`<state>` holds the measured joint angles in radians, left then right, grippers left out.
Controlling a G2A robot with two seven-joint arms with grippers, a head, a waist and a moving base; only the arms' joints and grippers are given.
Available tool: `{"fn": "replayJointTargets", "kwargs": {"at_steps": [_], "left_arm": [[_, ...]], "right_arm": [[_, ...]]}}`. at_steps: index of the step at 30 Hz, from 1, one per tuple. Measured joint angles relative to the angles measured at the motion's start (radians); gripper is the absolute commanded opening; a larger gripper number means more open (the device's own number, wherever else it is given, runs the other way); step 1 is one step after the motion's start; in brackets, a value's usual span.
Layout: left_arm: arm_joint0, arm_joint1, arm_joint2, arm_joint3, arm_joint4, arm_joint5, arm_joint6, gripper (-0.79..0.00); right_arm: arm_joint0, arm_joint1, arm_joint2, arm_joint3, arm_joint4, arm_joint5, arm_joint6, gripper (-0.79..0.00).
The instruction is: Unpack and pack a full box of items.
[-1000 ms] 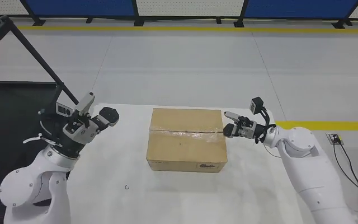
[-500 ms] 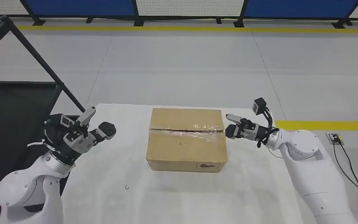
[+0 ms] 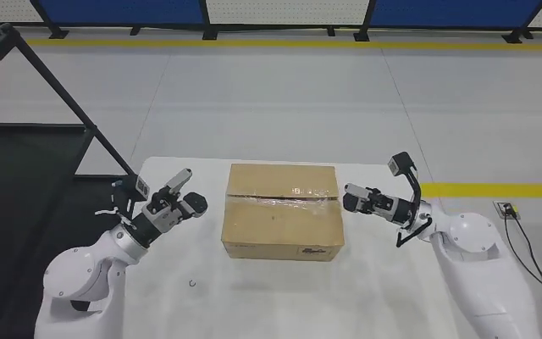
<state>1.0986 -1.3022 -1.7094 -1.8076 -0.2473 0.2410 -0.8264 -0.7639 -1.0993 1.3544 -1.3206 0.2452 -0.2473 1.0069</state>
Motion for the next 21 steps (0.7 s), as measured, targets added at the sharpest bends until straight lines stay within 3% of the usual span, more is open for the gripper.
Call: {"fn": "replayJointTargets", "kwargs": {"at_steps": [8,12,15,19,21], "left_arm": [[0.032,0.009,-0.017,-0.014,-0.073,-0.002,0.022,0.000],[0.043,0.015,-0.028,-0.017,-0.093,0.000,0.038,0.000],[0.046,0.019,-0.033,-0.018,-0.110,0.003,0.045,0.000],[0.051,0.024,-0.035,-0.021,-0.123,0.003,0.055,0.000],[0.054,0.027,-0.034,-0.022,-0.129,0.000,0.058,0.000]], "right_arm": [[-0.010,0.001,-0.004,-0.027,-0.026,-0.026,-0.007,0.000],[-0.102,0.016,0.006,-0.239,-0.334,-0.170,-0.142,0.000],[-0.194,0.024,0.007,-0.399,-0.603,-0.212,-0.248,0.000],[-0.297,0.026,0.002,-0.537,-0.938,-0.081,-0.404,0.000],[-0.291,0.026,0.003,-0.529,-0.972,-0.080,-0.392,0.000]]}}
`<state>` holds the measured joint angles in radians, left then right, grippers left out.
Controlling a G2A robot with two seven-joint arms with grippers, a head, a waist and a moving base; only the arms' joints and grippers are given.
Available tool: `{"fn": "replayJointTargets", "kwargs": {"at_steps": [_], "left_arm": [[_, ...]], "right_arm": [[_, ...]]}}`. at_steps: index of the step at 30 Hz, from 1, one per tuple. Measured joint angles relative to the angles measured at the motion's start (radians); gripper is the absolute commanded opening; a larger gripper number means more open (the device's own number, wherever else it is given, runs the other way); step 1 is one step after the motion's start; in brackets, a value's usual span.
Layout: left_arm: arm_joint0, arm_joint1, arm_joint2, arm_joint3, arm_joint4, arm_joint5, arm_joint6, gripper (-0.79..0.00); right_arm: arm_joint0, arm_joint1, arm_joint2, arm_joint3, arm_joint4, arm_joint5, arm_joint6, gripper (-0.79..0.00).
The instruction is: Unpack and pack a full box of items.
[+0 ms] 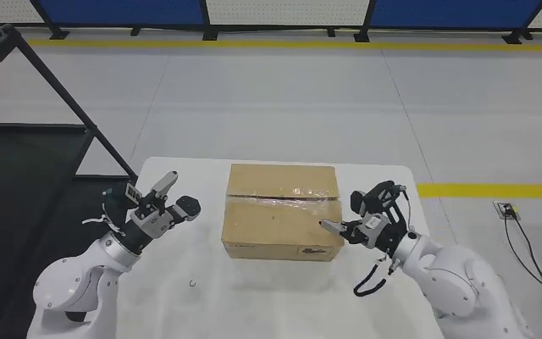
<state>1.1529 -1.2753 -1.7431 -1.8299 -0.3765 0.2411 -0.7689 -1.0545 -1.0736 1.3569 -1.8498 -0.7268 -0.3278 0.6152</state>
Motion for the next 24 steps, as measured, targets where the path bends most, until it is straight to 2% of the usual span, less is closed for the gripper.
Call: {"fn": "replayJointTargets", "kwargs": {"at_steps": [4,8,11,14,15,18,21,23,24], "left_arm": [[0.007,0.005,0.006,-0.001,-0.009,-0.006,0.007,0.000],[0.011,0.009,0.013,-0.004,-0.017,-0.010,0.014,0.000],[0.013,0.012,0.016,-0.005,-0.023,-0.010,0.017,0.000],[0.012,0.016,0.018,-0.002,-0.027,-0.008,0.020,0.000],[0.011,0.018,0.020,-0.001,-0.027,-0.008,0.021,0.000],[0.007,0.022,0.027,-0.002,-0.030,-0.006,0.023,0.000],[0.004,0.025,0.032,-0.004,-0.033,-0.006,0.024,0.000],[0.002,0.027,0.034,-0.003,-0.034,-0.006,0.025,0.000],[0.001,0.029,0.035,-0.002,-0.035,-0.006,0.027,0.000]], "right_arm": [[0.002,0.000,0.000,0.003,0.063,-0.037,0.017,0.000],[-0.005,0.002,-0.018,-0.025,0.008,-0.038,-0.003,0.000],[-0.045,0.004,-0.068,-0.128,-0.243,0.037,-0.079,0.000],[-0.109,0.005,-0.138,-0.209,-0.613,0.140,-0.164,0.000],[-0.131,0.005,-0.156,-0.219,-0.747,0.178,-0.178,0.000],[-0.157,0.002,-0.201,-0.216,-1.009,0.259,-0.154,0.000],[-0.144,-0.010,-0.251,-0.195,-1.184,0.323,-0.091,0.000],[-0.128,-0.019,-0.283,-0.183,-1.238,0.346,-0.068,0.000],[-0.116,-0.024,-0.299,-0.173,-1.260,0.357,-0.059,-0.055]]}}
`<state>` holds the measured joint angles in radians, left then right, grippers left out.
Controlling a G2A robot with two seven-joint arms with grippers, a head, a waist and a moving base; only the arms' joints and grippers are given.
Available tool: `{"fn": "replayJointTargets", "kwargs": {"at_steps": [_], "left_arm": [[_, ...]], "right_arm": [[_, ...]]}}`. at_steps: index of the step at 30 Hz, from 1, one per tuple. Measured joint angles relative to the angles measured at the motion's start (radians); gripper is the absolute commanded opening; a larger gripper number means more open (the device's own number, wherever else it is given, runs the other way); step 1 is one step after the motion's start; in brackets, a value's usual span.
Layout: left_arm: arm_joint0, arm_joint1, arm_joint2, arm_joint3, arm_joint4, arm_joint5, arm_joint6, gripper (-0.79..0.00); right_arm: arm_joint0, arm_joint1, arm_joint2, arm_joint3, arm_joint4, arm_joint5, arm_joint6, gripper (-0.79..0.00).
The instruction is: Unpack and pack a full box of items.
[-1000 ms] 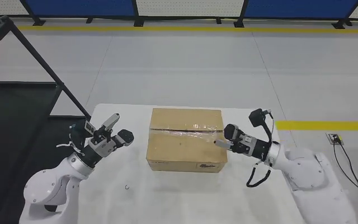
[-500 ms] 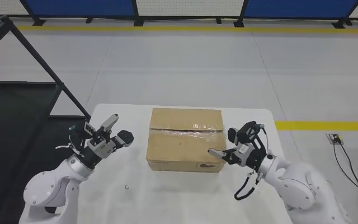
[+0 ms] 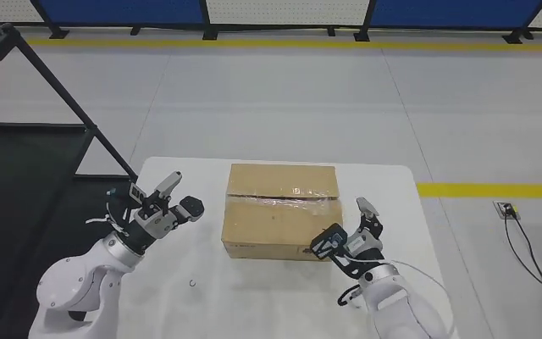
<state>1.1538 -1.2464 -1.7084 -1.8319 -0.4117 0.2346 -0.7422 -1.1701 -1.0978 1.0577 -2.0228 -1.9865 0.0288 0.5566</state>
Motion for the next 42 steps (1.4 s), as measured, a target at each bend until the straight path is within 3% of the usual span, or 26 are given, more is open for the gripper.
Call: {"fn": "replayJointTargets", "kwargs": {"at_steps": [6,8,11,16,26,42], "left_arm": [[0.000,0.007,-0.001,0.007,-0.014,-0.012,0.005,0.000],[0.001,0.009,-0.005,0.009,-0.020,-0.015,0.007,0.000],[0.000,0.012,-0.011,0.011,-0.040,-0.017,0.008,0.000],[-0.004,0.018,-0.018,0.017,-0.066,-0.012,0.008,0.000],[-0.012,0.029,-0.002,0.025,-0.069,-0.014,0.016,0.000],[-0.010,0.045,0.001,0.031,-0.088,-0.023,0.027,0.000]], "right_arm": [[0.058,-0.026,-0.056,0.052,-0.058,0.018,0.050,-0.203],[0.074,-0.033,-0.065,0.069,-0.066,0.016,0.068,-0.320],[0.099,-0.045,-0.075,0.096,-0.070,0.006,0.090,-0.397],[0.119,-0.060,-0.084,0.120,-0.073,-0.017,0.110,-0.397],[0.056,-0.065,-0.036,0.072,-0.076,-0.059,0.079,-0.219],[0.077,-0.096,-0.032,0.125,-0.080,-0.074,0.065,-0.348]]}}
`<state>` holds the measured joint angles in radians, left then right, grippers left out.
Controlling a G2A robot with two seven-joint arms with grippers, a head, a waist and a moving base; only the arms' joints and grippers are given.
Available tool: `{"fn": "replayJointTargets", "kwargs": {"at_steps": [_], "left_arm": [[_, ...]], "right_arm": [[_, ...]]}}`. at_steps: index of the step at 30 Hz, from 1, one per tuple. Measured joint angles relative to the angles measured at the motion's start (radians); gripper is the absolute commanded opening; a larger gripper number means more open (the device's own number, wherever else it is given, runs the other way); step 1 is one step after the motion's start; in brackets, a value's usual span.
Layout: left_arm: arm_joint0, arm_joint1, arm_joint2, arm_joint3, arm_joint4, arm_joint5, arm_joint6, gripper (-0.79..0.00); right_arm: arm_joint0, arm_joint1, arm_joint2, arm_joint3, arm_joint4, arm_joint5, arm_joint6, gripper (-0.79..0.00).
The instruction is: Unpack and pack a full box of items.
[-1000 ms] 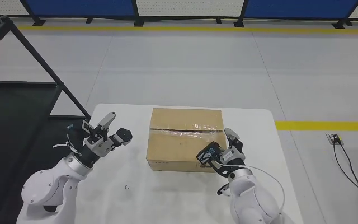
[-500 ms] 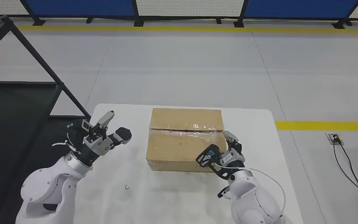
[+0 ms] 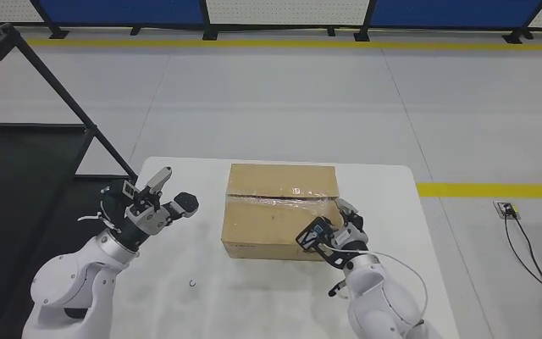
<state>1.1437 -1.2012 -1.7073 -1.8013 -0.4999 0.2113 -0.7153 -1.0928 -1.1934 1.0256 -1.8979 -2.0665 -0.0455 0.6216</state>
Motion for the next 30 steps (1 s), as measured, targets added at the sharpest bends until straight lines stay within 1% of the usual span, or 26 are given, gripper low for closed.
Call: {"fn": "replayJointTargets", "kwargs": {"at_steps": [4,5,6,8,10,14,19,26,30], "left_arm": [[0.002,0.004,-0.001,0.000,-0.006,-0.002,0.003,0.000],[0.002,0.005,0.000,0.000,-0.007,-0.002,0.004,0.000],[0.002,0.006,0.000,0.000,-0.008,-0.003,0.005,0.000],[0.002,0.008,0.001,-0.001,-0.008,-0.005,0.006,0.000],[0.002,0.009,0.003,0.000,-0.011,-0.005,0.008,0.000],[0.002,0.013,0.005,0.000,-0.015,-0.005,0.010,0.000],[0.003,0.018,0.008,0.002,-0.017,-0.006,0.012,0.000],[0.010,0.024,0.006,0.000,-0.024,-0.012,0.015,0.000],[0.014,0.028,0.005,-0.002,-0.028,-0.014,0.016,0.000]], "right_arm": [[0.008,-0.009,-0.003,0.011,-0.005,0.014,-0.004,-0.332],[0.008,-0.011,-0.003,0.012,-0.006,0.018,-0.006,-0.345],[0.008,-0.013,-0.004,0.014,-0.008,0.023,-0.007,-0.379],[0.008,-0.017,-0.004,0.017,-0.012,0.024,-0.007,-0.382],[0.009,-0.020,-0.003,0.018,-0.017,0.022,-0.003,-0.403],[0.003,-0.026,0.001,0.009,-0.026,0.010,0.002,-0.394],[-0.002,-0.034,0.001,0.008,-0.033,-0.004,0.007,-0.403],[0.007,-0.052,-0.003,0.019,-0.018,0.050,0.014,-0.471],[0.009,-0.063,-0.001,0.025,-0.007,0.084,0.025,-0.462]]}}
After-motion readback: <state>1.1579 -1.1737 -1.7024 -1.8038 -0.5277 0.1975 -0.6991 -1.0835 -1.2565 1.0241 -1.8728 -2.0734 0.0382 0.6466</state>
